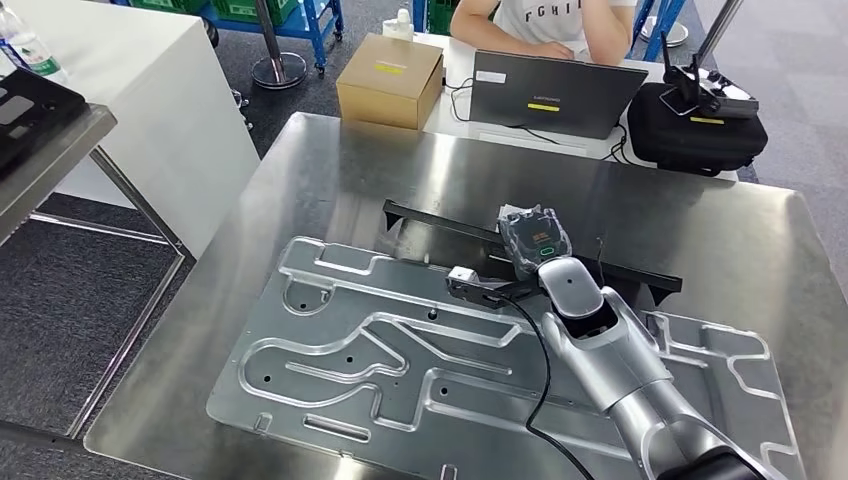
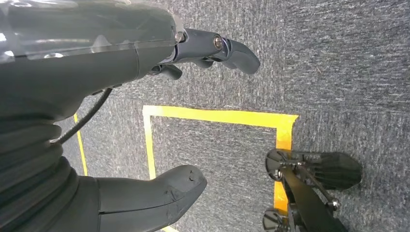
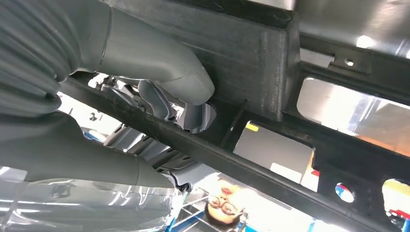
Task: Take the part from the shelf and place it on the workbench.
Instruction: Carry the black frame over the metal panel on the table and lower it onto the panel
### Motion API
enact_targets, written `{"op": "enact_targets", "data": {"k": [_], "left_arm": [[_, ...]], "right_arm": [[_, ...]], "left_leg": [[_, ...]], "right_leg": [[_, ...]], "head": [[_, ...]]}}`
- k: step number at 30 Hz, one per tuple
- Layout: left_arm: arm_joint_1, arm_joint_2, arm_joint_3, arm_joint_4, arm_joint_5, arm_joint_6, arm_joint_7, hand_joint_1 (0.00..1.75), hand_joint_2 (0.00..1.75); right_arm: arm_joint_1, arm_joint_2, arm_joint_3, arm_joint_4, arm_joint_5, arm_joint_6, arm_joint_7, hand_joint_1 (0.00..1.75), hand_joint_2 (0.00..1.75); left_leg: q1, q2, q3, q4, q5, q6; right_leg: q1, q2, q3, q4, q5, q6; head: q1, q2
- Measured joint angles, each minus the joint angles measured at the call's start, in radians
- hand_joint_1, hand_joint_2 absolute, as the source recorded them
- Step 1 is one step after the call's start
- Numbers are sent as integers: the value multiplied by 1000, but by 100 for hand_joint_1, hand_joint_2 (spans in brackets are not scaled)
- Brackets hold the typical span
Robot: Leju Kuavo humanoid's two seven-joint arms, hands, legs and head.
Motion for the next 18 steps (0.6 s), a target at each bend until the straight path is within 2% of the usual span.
{"op": "enact_targets", "data": {"k": [2, 4, 5, 6, 8, 9, 10, 11, 12, 13, 14, 15, 16, 18], "left_arm": [[0, 0, 0, 0, 0, 0, 0, 0, 175], [1, 0, 0, 0, 0, 0, 0, 0, 175], [2, 0, 0, 0, 0, 0, 0, 0, 175], [2, 0, 0, 0, 0, 0, 0, 0, 175], [1, 0, 0, 0, 0, 0, 0, 0, 175], [1, 1, 0, 0, 0, 0, 0, 0, 175], [1, 1, 0, 0, 0, 0, 0, 0, 175], [1, 1, 0, 0, 2, -1, 0, 0, 175], [1, 1, 0, 0, 4, -2, 1, 0, 175], [0, 2, 0, 0, 5, -3, 1, 0, 175], [-1, 3, 0, 0, 7, -4, 2, 0, 175], [-1, 4, 0, 0, 7, -5, 2, 0, 175], [-1, 5, 0, 0, 7, -6, 3, 0, 175], [-1, 5, 0, 0, 7, -7, 4, 0, 175]], "right_arm": [[-2, 0, 0, 1, 0, 0, 0, 175, 175], [-3, 0, 1, 2, 0, 0, 0, 175, 175], [-4, 1, 1, 2, 0, 0, 0, 175, 175], [-4, 1, 1, 3, 0, 0, 1, 175, 175], [-4, 2, 1, 5, 0, 0, 0, 175, 175], [-3, 2, 1, 6, 0, 0, 0, 175, 175], [-3, 3, 2, 8, -2, 2, 1, 175, 175], [-3, 3, 2, 8, -5, 6, 5, 175, 175], [-3, 3, 2, 8, -11, 12, 10, 175, 175], [-3, 4, 2, 8, -17, 19, 16, 175, 175], [-3, 5, 2, 8, -22, 24, 21, 175, 175], [-3, 5, 2, 8, -25, 26, 24, 175, 175], [-2, 6, 2, 8, -26, 28, 26, 175, 175], [-2, 7, 2, 8, -29, 29, 30, 175, 175]], "left_leg": [[-1, -3, -2, -5, 10, -16], [2, -5, -8, 0, 4, -29], [4, -5, -18, 22, -19, -32], [5, -4, -35, 65, -56, -33], [3, -4, -78, 197, -144, -33], [1, -4, -92, 253, -169, -33], [-2, -4, -90, 278, -175, -31], [-5, -4, -68, 264, -162, -27], [-8, -4, -28, 213, -138, -21], [-12, -4, 22, 139, -120, -12], [-16, -4, 67, 71, -107, -4], [-21, -4, 97, 23, -100, 2], [-26, -4, 110, -3, -100, 7], [-29, -4, 105, -13, -86, 14]], "right_leg": [[7, 4, 0, -12, 6, -14], [5, 1, -6, -22, 16, -34], [5, -1, -10, -28, 24, -45], [5, -2, -17, -32, 33, -54], [13, -4, -35, -31, 47, -65], [18, -4, -46, -29, 53, -68], [22, -4, -56, -27, 60, -69], [26, -4, -66, -25, 67, -69], [29, -4, -75, -22, 73, -69], [31, -4, -82, -20, 79, -67], [34, -4, -88, -18, 85, -64], [34, -5, -91, -17, 91, -60], [34, -6, -92, -17, 97, -54], [32, -5, -93, -21, 110, -42]], "head": [[-1, 0], [-3, 0], [-5, 0], [-8, 0], [-13, 0], [-15, 0], [-15, 0], [-15, 0], [-15, 0], [-15, 0], [-14, 0], [-14, 0], [-15, 0], [-17, 0]]}}
